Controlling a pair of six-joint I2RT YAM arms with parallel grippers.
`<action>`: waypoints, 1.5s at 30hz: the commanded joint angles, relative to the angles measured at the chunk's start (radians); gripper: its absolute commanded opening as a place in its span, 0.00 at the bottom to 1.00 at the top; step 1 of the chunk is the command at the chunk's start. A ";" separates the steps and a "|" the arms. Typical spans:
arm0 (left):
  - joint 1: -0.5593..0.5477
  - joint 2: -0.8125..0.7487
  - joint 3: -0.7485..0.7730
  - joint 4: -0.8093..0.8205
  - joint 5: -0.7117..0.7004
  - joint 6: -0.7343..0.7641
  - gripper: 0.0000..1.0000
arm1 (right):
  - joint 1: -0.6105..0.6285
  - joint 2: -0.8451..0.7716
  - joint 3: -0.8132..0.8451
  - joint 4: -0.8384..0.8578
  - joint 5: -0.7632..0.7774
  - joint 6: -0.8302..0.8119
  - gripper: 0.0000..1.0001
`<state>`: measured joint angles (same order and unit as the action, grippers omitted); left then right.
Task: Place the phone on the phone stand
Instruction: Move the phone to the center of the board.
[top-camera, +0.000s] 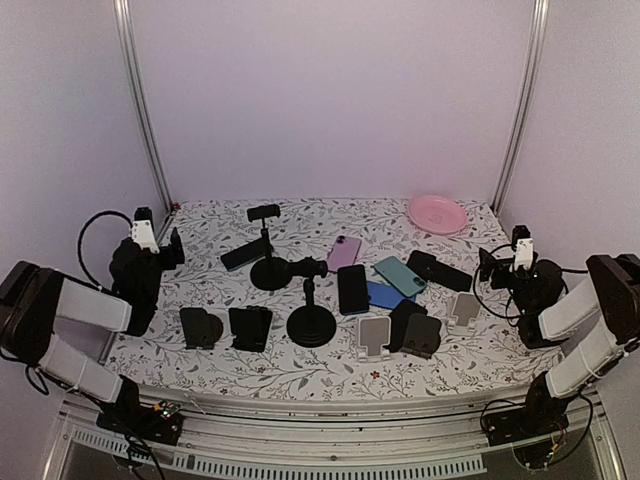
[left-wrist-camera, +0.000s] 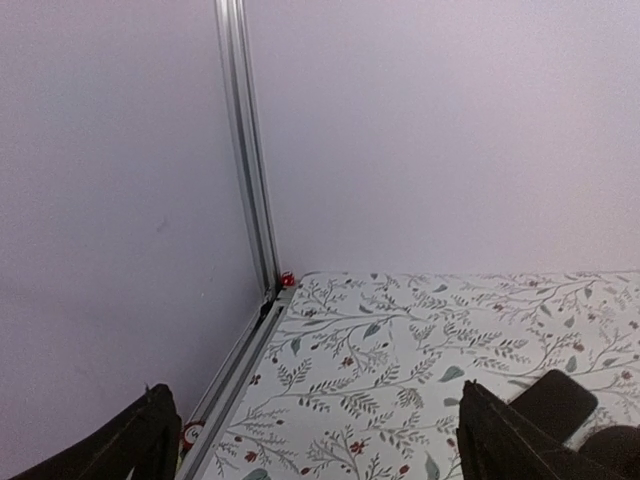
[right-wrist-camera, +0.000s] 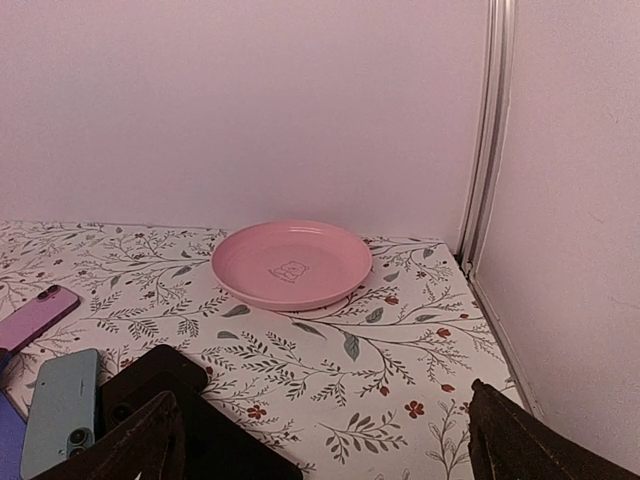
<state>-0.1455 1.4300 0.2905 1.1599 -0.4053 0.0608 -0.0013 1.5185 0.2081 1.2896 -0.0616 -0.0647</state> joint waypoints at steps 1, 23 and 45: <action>-0.092 -0.204 0.227 -0.528 -0.069 -0.069 0.97 | -0.006 -0.081 0.028 -0.067 0.086 0.033 0.99; -0.116 -0.767 0.531 -1.366 0.252 -0.495 0.97 | 0.049 -0.707 0.514 -1.266 -0.141 0.487 0.99; -0.675 -0.629 0.360 -1.308 0.104 -0.637 0.97 | 0.848 -0.641 0.503 -1.504 0.477 0.660 0.99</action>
<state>-0.7177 0.7853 0.6697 -0.1699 -0.1635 -0.5423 0.7185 0.8280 0.7017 -0.1310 0.2150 0.5194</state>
